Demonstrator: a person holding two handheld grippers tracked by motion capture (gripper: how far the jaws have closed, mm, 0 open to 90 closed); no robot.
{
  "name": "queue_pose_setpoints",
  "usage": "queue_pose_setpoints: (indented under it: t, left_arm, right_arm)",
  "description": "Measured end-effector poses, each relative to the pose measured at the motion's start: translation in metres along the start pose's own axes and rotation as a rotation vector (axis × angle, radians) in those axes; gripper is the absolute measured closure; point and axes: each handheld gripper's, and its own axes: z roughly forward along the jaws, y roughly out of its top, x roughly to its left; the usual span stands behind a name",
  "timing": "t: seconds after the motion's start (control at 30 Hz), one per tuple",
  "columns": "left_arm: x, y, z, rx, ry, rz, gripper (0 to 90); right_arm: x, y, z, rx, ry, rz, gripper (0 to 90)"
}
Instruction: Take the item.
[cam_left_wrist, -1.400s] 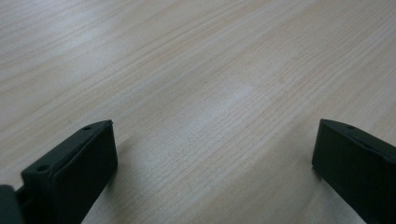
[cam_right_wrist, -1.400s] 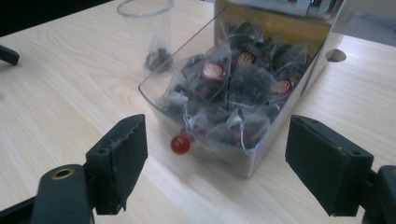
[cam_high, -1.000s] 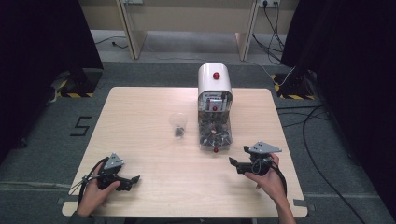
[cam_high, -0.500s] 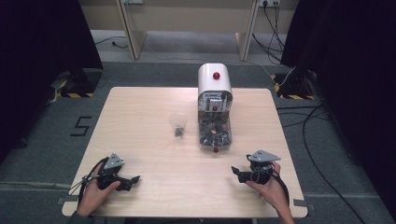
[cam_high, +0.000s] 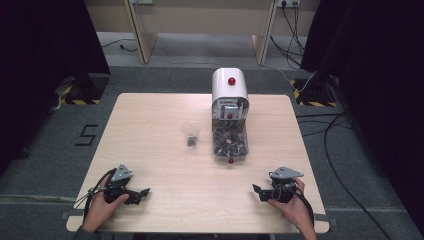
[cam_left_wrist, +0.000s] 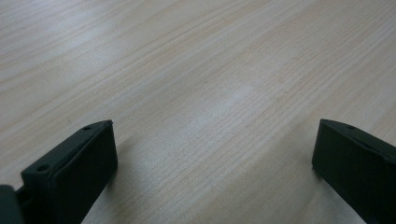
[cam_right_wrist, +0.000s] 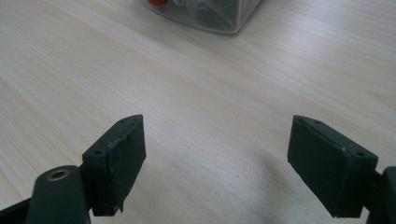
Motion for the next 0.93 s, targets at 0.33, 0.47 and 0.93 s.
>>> queue_pose_setpoints:
  t: [0.33,0.47,0.93]
  left_arm:
    - [0.000,0.000,0.000,0.000,0.000,0.000,0.0]
    - [0.000,0.000,0.000,0.000,0.000,0.000,0.0]
    - [0.000,0.000,0.000,0.000,0.000,0.000,0.0]
  right_arm:
    - [0.001,-0.013,0.000,0.053,-0.016,0.020,18.5]
    - [0.002,-0.016,-0.002,0.055,-0.030,0.001,18.4]
    - [0.003,-0.021,-0.003,0.032,-0.038,0.001,17.2]
